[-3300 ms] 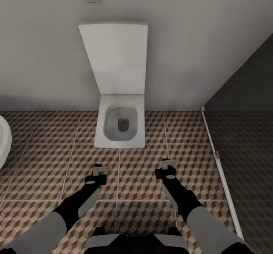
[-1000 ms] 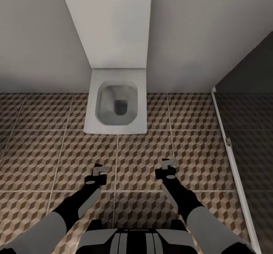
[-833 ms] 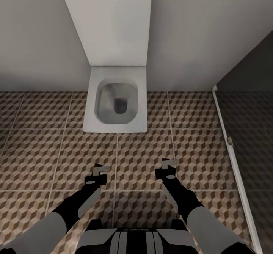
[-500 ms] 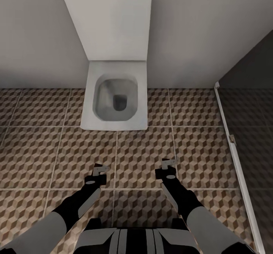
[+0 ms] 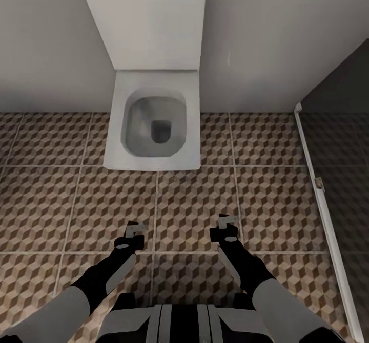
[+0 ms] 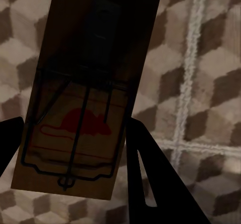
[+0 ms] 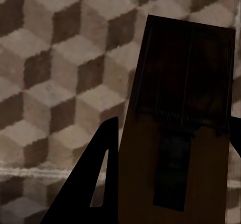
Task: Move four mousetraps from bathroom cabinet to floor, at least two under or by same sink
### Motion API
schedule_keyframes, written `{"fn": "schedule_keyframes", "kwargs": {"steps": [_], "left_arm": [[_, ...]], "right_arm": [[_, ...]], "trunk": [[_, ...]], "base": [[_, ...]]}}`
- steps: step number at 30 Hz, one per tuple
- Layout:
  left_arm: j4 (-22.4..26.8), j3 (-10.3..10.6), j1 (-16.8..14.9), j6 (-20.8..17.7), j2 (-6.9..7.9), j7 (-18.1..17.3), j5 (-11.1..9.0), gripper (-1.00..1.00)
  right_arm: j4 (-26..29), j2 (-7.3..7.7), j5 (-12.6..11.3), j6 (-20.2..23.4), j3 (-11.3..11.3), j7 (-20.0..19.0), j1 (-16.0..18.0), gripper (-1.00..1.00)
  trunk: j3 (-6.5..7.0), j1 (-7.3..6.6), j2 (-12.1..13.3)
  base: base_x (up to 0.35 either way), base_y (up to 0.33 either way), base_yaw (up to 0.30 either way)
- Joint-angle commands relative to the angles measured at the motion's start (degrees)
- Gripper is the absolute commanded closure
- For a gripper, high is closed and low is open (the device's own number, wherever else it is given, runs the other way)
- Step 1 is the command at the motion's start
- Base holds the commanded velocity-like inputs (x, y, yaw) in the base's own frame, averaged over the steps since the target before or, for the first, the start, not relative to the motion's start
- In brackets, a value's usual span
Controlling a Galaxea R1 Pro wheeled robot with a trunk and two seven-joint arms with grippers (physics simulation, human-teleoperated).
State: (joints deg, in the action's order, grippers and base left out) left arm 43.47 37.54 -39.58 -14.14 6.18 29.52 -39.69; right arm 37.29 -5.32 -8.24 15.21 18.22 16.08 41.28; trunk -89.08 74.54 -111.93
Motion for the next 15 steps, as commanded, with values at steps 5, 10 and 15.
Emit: {"fn": "schedule_keyframes", "kwargs": {"steps": [5, 10, 15], "left_arm": [[0.1, 0.3, -0.1, -0.2, 0.06, 0.4, -0.3, 1.0], [0.1, 0.3, -0.1, -0.2, 0.06, 0.4, -0.3, 1.0], [0.2, 0.3, -0.1, -0.2, 0.06, 0.4, -0.3, 1.0]], "right_arm": [[0.1, 0.05, -0.7, 0.2, 0.3, 0.4, 0.0, 1.0], [0.1, 0.05, -0.7, 0.2, 0.3, 0.4, 0.0, 1.0], [0.1, 0.05, -0.7, 0.2, 0.3, 0.4, 0.0, 1.0]], "trunk": [[-1.38, 1.1, -2.0], [-2.36, 1.76, -3.2], [-2.81, 1.76, -3.2]], "base": [[0.0, 0.0, 0.0], [0.0, 0.0, 0.0], [0.0, 0.0, 0.0]]}}
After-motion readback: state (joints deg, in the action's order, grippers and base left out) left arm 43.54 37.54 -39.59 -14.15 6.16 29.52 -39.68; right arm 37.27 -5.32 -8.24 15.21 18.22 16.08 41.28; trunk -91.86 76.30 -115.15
